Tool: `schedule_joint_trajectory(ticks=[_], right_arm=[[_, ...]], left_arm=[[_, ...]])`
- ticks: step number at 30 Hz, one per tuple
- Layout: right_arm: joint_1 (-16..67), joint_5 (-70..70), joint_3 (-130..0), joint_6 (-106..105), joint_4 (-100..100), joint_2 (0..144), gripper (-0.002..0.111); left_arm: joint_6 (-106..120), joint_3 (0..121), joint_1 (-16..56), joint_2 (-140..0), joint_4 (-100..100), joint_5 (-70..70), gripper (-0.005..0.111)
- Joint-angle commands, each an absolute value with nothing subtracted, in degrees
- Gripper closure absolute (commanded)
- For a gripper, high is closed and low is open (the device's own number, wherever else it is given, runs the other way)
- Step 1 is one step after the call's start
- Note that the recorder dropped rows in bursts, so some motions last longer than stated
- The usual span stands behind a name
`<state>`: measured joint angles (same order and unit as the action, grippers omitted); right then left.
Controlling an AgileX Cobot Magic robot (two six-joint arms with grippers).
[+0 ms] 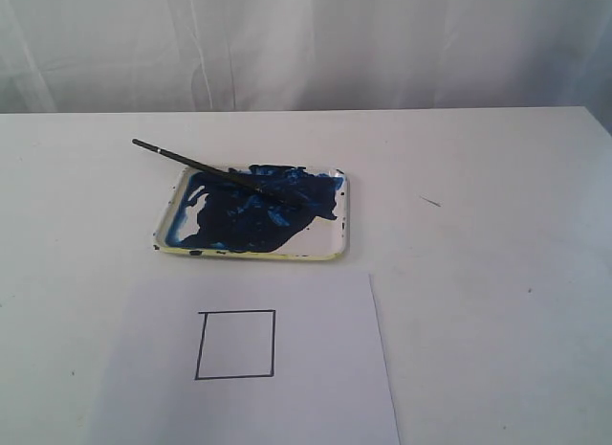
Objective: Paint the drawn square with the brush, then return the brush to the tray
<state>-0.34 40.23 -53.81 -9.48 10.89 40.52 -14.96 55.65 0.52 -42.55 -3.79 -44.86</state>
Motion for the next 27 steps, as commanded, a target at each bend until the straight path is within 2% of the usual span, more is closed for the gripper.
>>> schedule_joint_trajectory(ticks=[1, 5, 10, 16, 23, 27], right_arm=[[-0.54, 42.92, -58.27, -15.96, 19.28, 48.47, 0.108], [0.44, 46.17, -60.35, -29.07, 21.89, 56.02, 0.108], [5.81, 47.21, -60.47, -46.59, 28.24, 64.93, 0.108], [11.27, 48.67, -60.68, -51.28, 28.90, 72.40, 0.108], [13.84, 49.04, -61.46, -53.79, 29.01, 80.62, 0.108], [14.99, 50.18, -61.71, -67.90, 30.46, 84.76, 0.108]], left_arm=[[-11.67, 59.57, 0.71, -49.09, -1.63, -46.26, 0.107], [-8.99, 62.27, 0.71, -54.49, 0.60, -46.26, 0.107], [-5.96, 65.40, 0.71, -60.86, 0.75, -46.26, 0.107], [-4.42, 69.47, 0.71, -69.25, 1.50, -46.26, 0.107], [-4.02, 75.70, 0.71, -78.12, 1.50, -47.19, 0.107], [-1.12, 78.62, 0.71, -83.60, 1.92, -47.19, 0.107]])
